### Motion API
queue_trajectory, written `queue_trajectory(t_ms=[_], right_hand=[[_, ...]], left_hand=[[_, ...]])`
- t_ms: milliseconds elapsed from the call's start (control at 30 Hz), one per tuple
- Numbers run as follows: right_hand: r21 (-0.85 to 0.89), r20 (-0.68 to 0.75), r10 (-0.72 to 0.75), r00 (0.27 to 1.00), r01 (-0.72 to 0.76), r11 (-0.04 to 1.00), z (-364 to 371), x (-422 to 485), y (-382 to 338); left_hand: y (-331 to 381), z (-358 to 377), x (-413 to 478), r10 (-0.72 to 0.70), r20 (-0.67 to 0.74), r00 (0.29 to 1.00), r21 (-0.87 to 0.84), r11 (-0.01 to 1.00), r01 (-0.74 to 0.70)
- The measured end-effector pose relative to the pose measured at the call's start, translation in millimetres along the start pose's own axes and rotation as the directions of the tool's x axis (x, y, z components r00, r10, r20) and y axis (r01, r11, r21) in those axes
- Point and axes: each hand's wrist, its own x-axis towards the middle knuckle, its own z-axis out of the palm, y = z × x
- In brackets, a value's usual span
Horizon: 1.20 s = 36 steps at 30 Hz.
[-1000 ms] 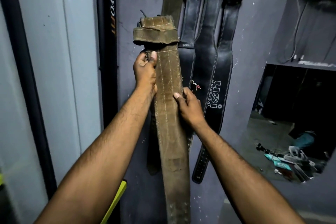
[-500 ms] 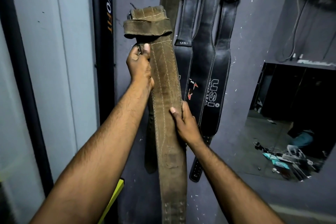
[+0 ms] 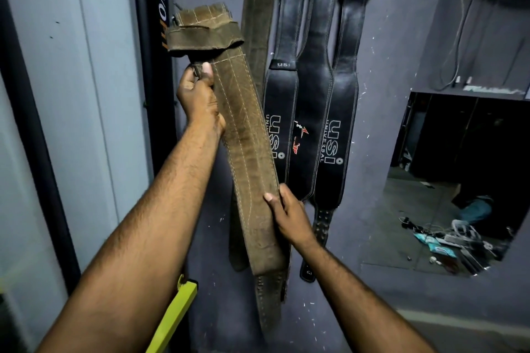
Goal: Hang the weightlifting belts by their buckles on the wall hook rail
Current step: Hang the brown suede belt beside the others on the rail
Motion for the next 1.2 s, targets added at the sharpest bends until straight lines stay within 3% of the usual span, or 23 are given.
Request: queue_trajectory(t_ms=[67, 167, 233, 333, 400, 500, 600, 700, 767, 900, 1000, 1100, 1133, 1200], right_hand=[[0.062, 0.148, 0.027, 0.989, -0.036, 0.997, -1, -3, 3], [-0.036, 0.373, 0.114, 0.921, -0.109, 0.993, 3, -25, 32], [-0.045, 0.410, 0.188, 0.892, -0.186, 0.982, 7, -37, 52], [0.087, 0.426, 0.205, 0.881, -0.266, 0.960, 8, -21, 35], [0.236, 0.366, 0.133, 0.921, -0.230, 0.944, 5, 10, -5], [0.399, 0.145, 0.010, 0.989, -0.068, 0.914, -10, 69, -82], [0.551, -0.044, -0.052, 0.998, 0.068, 0.832, -31, 115, -145], [0.657, -0.082, -0.040, 0.996, 0.084, 0.749, -48, 140, -169], [0.738, -0.053, -0.010, 0.999, 0.046, 0.674, -54, 144, -172], [0.814, -0.057, 0.038, 0.998, 0.024, 0.581, -52, 140, -169], [0.789, -0.164, 0.042, 0.986, 0.105, 0.606, -49, 136, -164], [0.778, -0.221, 0.043, 0.974, 0.149, 0.610, -44, 133, -157], [0.771, -0.240, 0.030, 0.970, 0.172, 0.614, -43, 134, -155], [0.745, -0.275, 0.006, 0.961, 0.209, 0.634, -46, 134, -153]], left_hand=[[6, 1, 0, 0.000, 0.007, 1.000, -0.003, 1.000, 0.000], [24, 5, 9, -0.002, -0.029, 1.000, -0.012, 1.000, 0.002], [37, 7, 12, -0.014, -0.008, 1.000, -0.014, 1.000, 0.014], [47, 9, 7, -0.058, 0.041, 0.997, 0.007, 0.998, 0.058], [45, 10, -2, -0.105, 0.048, 0.993, 0.016, 0.994, 0.104], [31, 10, -16, -0.160, 0.080, 0.984, 0.054, 0.986, 0.156], [20, 13, -34, -0.196, 0.174, 0.965, 0.099, 0.979, 0.181], [18, 15, -42, -0.227, 0.256, 0.940, 0.171, 0.967, 0.187], [18, 11, -43, -0.223, 0.297, 0.928, 0.317, 0.940, 0.124], [17, -10, -49, -0.229, 0.470, 0.852, 0.720, 0.659, -0.220], [8, -19, -56, -0.242, 0.468, 0.850, 0.823, 0.471, -0.318], [-4, -18, -65, -0.072, 0.437, 0.897, 0.857, 0.338, -0.390], [-7, -19, -66, -0.045, 0.440, 0.897, 0.844, 0.363, -0.395], [-14, -29, -64, -0.154, 0.448, 0.881, 0.794, 0.521, -0.312]])
